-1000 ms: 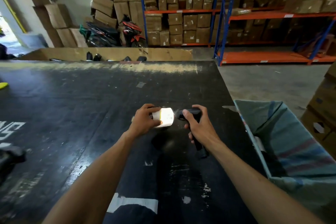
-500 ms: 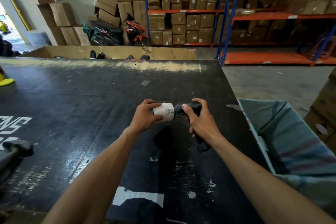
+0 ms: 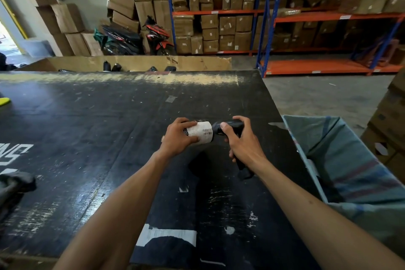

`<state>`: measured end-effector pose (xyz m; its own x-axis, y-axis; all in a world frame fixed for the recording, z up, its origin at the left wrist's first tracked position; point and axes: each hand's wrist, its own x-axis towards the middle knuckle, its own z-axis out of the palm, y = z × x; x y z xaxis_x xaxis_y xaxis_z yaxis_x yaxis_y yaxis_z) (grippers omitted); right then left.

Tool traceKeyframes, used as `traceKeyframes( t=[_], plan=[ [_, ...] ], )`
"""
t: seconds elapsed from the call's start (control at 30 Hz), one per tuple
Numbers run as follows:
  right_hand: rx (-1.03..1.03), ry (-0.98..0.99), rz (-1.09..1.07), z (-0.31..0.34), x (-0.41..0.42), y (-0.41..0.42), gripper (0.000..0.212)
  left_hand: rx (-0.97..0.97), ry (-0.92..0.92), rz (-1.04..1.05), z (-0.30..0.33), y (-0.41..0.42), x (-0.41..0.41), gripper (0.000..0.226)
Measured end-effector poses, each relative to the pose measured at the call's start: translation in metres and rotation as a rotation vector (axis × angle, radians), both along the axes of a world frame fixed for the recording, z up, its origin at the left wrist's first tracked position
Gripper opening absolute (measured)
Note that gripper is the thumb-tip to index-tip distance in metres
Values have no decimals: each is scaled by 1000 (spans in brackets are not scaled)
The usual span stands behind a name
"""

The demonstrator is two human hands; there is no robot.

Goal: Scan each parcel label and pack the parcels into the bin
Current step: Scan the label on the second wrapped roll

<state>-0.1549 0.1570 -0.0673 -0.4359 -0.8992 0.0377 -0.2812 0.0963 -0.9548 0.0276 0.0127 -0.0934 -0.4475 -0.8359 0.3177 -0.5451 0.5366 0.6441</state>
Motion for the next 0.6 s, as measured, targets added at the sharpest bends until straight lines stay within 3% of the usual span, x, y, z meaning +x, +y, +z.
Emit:
traceKeyframes(
  t=[0.3,0.6],
  plan=[
    [238,121,-86,-35,-1,7,64,32,66,38,-5,6,-8,55],
    [433,192,-213,-77,-6,26,67,61,106,29,-21,22,-20,55]
  ],
)
